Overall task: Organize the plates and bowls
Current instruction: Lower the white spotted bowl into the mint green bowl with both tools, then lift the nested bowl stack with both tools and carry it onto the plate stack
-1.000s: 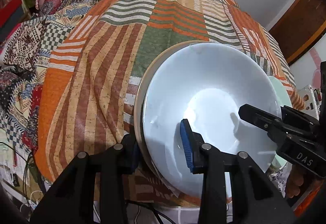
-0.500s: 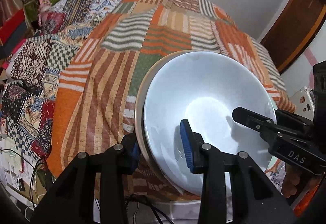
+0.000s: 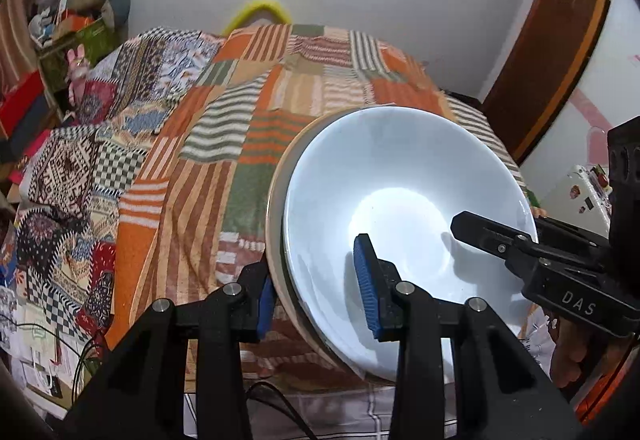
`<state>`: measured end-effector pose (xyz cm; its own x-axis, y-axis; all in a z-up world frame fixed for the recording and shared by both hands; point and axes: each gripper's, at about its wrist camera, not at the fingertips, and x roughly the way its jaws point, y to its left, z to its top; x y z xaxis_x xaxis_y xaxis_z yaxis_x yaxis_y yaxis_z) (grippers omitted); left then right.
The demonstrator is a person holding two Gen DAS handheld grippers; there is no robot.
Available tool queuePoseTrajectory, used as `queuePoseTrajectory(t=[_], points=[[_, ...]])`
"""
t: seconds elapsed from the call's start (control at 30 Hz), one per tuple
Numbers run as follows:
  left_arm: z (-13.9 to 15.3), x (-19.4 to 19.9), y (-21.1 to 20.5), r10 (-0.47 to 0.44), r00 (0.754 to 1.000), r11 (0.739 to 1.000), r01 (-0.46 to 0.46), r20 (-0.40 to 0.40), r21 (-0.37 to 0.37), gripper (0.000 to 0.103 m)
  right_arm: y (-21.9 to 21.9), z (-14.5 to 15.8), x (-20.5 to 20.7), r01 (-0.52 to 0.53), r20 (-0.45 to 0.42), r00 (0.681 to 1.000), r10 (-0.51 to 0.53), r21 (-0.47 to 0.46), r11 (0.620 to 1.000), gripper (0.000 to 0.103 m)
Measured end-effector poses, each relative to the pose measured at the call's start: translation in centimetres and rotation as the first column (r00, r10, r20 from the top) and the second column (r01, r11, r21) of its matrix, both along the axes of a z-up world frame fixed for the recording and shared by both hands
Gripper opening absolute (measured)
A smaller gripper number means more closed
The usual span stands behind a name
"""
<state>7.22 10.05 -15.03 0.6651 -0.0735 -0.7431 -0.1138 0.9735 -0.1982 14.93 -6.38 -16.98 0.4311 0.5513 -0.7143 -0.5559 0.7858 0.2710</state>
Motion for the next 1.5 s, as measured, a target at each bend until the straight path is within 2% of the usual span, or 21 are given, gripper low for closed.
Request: queuePoseTrajectory(t=[0.23, 0.57, 0.93, 1.13, 1.27, 1.3, 1.33, 1.37, 1.4, 1.43, 1.47, 1.5], points=[[1.5, 0.3, -2.8, -0.051, 0.998, 0.999, 0.051, 0.023, 0.005, 0.036, -3.1, 1.2, -0.3, 0.048, 0.034, 0.998, -0.049, 0.023, 0.999, 0.031], [1.7, 1.8, -8.0, -0.133, 0.991, 0.991, 0.133, 0.002, 0.030, 0.036, -7.8, 1.6, -0.6, 0.129, 0.051, 0.990, -0.130, 0.033, 0.991, 0.031], [-0.8, 4.4, -12.2, -0.201, 0.977, 0.978, 0.205, -0.067, 0.043, 0.036, -11.9, -0.3, -0.1, 0.201, -0.006, 0.980, -0.201, 0.020, 0.979, 0.031], [-2.4, 5.7, -12.7, -0.202, 0.973, 0.977, 0.207, -0.107, 0.039, 0.036, -12.7, -1.7, 0.4, 0.219, -0.042, 0.975, -0.218, 0.010, 0.976, 0.031], [-2.9, 6.4, -12.8, -0.185, 0.976, 0.978, 0.194, -0.113, 0.077, 0.036, -12.8, -2.6, 0.9, 0.220, -0.068, 0.973, -0.219, 0.004, 0.976, 0.031], [-2.5, 6.2, -12.9, -0.200, 0.977, 0.974, 0.206, -0.071, 0.093, 0.027, -12.8, -2.8, 1.1, 0.220, -0.073, 0.973, -0.219, 0.002, 0.976, 0.031], [-1.9, 6.0, -13.3, -0.262, 0.964, 0.963, 0.264, -0.046, 0.057, 0.013, -12.8, -2.9, 1.2, 0.215, -0.073, 0.974, -0.214, 0.009, 0.976, 0.031], [-1.2, 6.1, -14.1, -0.323, 0.946, 0.946, 0.324, -0.032, 0.019, 0.013, -12.7, -2.9, 1.2, 0.202, -0.070, 0.977, -0.200, 0.023, 0.979, 0.031], [-0.5, 6.1, -15.0, -0.328, 0.945, 0.942, 0.328, -0.020, 0.063, 0.013, -12.4, -2.6, 1.0, 0.170, -0.049, 0.985, -0.168, 0.049, 0.984, 0.031], [0.0, 6.1, -15.9, -0.312, 0.950, 0.940, 0.307, 0.009, 0.151, 0.013, -11.7, -2.1, 0.7, 0.142, -0.019, 0.990, -0.141, 0.048, 0.989, 0.031], [0.2, 6.3, -16.3, -0.297, 0.954, 0.937, 0.284, 0.034, 0.204, 0.013, -10.6, -1.5, 0.4, 0.129, 0.037, 0.991, -0.129, 0.009, 0.992, 0.029], [0.0, 6.7, -16.1, -0.288, 0.957, 0.941, 0.279, 0.023, 0.190, 0.011, -9.9, -1.4, 0.3, 0.120, 0.073, 0.990, -0.118, -0.029, 0.992, 0.027]])
